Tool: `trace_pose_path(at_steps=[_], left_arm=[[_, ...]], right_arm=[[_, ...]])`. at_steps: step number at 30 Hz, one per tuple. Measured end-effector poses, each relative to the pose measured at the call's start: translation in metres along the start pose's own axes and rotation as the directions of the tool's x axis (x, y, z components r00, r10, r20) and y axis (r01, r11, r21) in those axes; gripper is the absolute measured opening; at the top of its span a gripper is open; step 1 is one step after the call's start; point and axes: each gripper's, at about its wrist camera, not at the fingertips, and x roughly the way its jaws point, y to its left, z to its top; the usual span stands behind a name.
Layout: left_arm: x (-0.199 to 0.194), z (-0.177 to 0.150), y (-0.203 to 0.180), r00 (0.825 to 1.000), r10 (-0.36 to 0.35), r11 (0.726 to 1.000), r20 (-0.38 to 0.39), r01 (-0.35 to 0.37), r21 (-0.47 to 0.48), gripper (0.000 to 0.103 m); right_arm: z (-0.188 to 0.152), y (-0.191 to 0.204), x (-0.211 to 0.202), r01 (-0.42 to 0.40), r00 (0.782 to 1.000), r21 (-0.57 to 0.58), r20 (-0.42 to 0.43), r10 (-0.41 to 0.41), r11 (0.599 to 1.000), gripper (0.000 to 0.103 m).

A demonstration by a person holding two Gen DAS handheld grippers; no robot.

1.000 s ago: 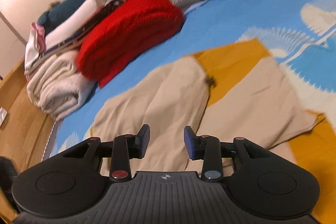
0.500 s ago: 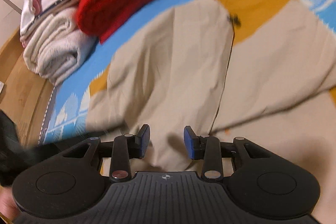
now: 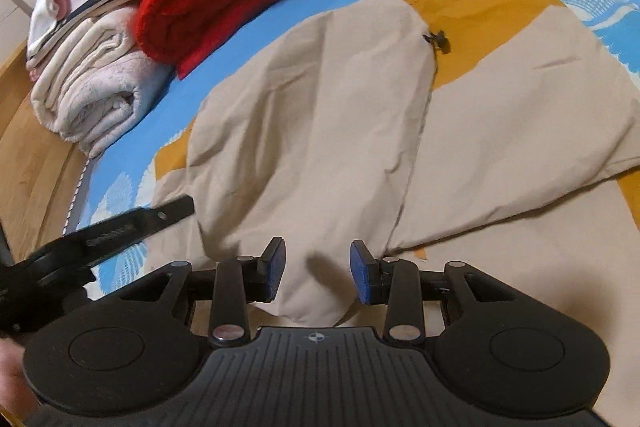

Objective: Fold large clothes

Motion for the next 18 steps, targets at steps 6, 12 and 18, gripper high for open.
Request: trace_pose_path(at_steps=[6, 12, 18], left_arm=[[-0.011, -0.002, 0.002, 0.976, 0.187, 0.981, -0.113, -0.179, 0.075, 0.032], [-0.134, 0.014, -0.018, 0.954, 0.083, 0.986, 0.288, -0.121, 0.115, 0.037], [-0.252, -0.024, -0.005, 0.88, 0.071, 0.977, 0.47, -0.156, 0.143, 0.039]], right_arm=[[0.014, 0.001, -0.032, 0.05, 0.99, -0.01, 0.13, -0.048, 0.999, 0.038], [0.021, 0.008, -0.125, 0.095, 0.888, -0.119, 0.458, -0.03, 0.988, 0.038], [-0.005, 0.009, -0.251, 0.18, 0.713, -0.244, 0.699, 0.044, 0.953, 0.038]])
